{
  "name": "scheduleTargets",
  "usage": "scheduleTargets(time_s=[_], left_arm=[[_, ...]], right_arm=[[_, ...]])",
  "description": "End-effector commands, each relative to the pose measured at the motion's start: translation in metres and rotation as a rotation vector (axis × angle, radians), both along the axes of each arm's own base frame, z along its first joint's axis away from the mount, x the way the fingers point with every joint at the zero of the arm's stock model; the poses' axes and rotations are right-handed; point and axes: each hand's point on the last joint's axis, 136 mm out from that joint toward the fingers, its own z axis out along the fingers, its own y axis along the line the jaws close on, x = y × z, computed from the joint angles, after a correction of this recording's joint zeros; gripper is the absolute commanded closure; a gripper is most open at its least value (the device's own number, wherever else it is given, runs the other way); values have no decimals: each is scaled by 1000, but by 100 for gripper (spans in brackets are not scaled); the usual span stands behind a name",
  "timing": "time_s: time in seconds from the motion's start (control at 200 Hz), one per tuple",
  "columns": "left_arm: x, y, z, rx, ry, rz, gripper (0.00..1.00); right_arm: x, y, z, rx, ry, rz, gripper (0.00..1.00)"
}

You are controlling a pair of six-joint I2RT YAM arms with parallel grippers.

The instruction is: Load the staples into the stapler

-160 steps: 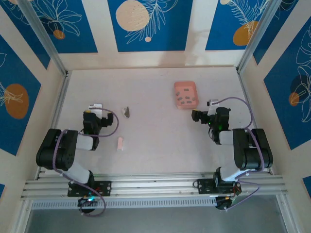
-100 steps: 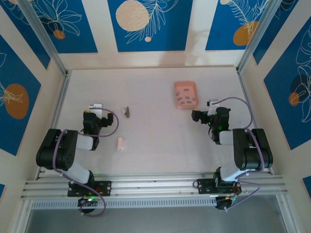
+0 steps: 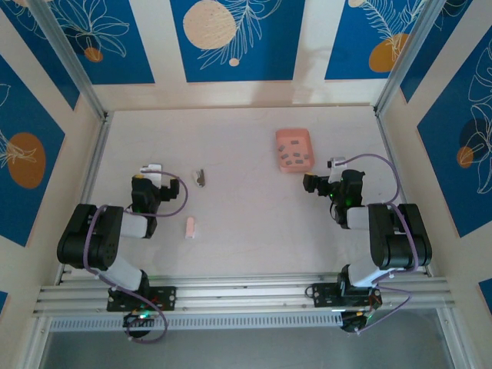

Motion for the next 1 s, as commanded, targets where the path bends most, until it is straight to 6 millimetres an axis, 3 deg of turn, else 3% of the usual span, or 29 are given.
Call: scheduleTargets(time_s=[0.0, 0.995], left_arm=[[5, 0, 9, -2, -26, -7, 0], [6, -5, 7, -9, -9, -42, 0]], right_arm=[[9, -1, 15, -13, -57, -1, 1], [9, -3, 15, 3, -49, 0, 1]])
